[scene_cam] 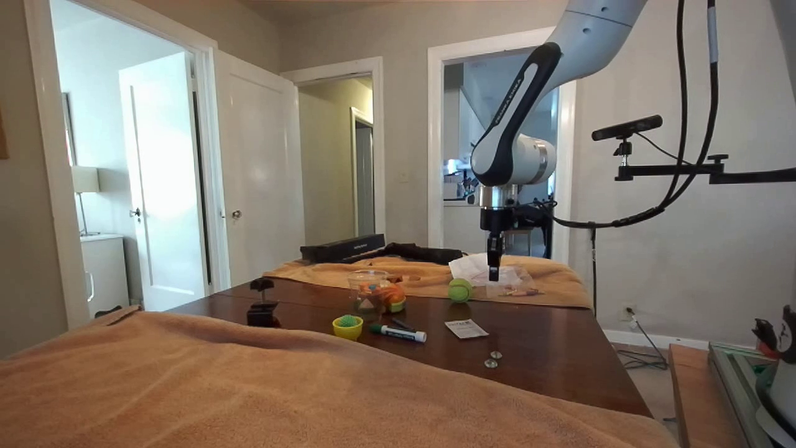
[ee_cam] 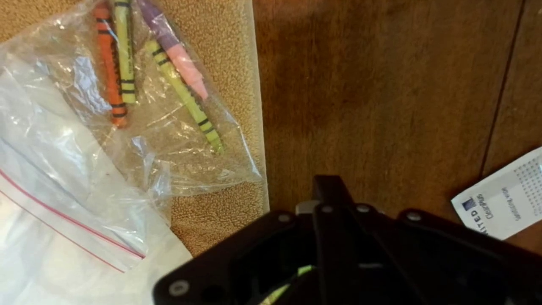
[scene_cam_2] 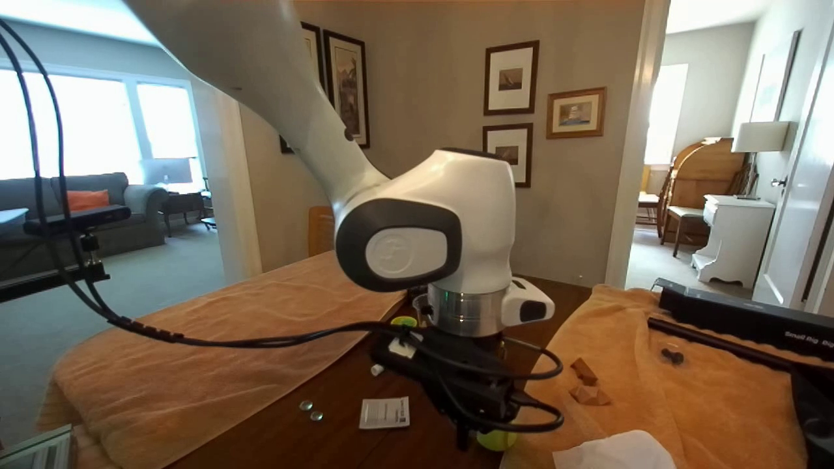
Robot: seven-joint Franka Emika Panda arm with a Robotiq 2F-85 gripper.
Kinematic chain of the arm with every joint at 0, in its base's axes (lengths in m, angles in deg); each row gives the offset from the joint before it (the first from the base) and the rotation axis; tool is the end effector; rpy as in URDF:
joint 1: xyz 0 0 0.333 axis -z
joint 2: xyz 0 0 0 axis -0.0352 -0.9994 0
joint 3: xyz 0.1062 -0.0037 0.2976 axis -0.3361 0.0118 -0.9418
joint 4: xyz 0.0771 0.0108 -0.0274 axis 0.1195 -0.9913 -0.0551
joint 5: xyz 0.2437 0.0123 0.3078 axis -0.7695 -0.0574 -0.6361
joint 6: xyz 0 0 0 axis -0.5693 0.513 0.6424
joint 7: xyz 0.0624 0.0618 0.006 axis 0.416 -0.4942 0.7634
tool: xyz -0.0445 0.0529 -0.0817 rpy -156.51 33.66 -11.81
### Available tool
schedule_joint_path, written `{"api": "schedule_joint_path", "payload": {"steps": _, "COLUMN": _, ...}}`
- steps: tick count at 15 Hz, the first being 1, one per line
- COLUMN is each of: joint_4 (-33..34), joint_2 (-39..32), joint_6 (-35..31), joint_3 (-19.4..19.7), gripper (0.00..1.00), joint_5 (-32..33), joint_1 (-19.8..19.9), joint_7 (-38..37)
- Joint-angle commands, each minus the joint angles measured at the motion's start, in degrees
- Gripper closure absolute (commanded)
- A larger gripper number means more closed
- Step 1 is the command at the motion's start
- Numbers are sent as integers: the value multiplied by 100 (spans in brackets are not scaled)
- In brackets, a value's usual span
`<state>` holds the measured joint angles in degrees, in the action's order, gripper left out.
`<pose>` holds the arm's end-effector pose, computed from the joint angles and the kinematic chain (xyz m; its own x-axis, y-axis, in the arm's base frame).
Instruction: Move the ball to the left
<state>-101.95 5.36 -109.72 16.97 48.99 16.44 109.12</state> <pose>0.4719 -0.2323 0.2368 0.9635 0.2669 0.0192 0.2665 -0.9636 0.0205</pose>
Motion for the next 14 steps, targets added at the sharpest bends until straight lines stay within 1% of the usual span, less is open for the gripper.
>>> {"api": "schedule_joint_path", "payload": {"steps": 1, "joint_4": 251, "joint_2": -437, "joint_6": -326, "joint_3": -81, "gripper": 100, "joint_5": -160, "joint_1": 102, "joint_7": 143}}
{"api": "schedule_joint_path", "payload": {"steps": 5, "joint_4": 478, "joint_2": -800, "joint_6": -581, "joint_3": -290, "gripper": 100, "joint_5": -237, "joint_1": 270, "joint_7": 245}}
{"api": "schedule_joint_path", "payload": {"steps": 9, "joint_4": 769, "joint_2": -1140, "joint_6": -681, "joint_3": -499, "gripper": 100, "joint_5": -188, "joint_1": 412, "joint_7": 269}}
{"api": "schedule_joint_path", "payload": {"steps": 11, "joint_4": 903, "joint_2": -1303, "joint_6": -805, "joint_3": -691, "gripper": 100, "joint_5": -279, "joint_1": 551, "joint_7": 368}}
{"api": "schedule_joint_path", "payload": {"steps": 14, "joint_4": 1104, "joint_2": -1497, "joint_6": -949, "joint_3": -1106, "gripper": 100, "joint_5": -516, "joint_1": 857, "joint_7": 617}}
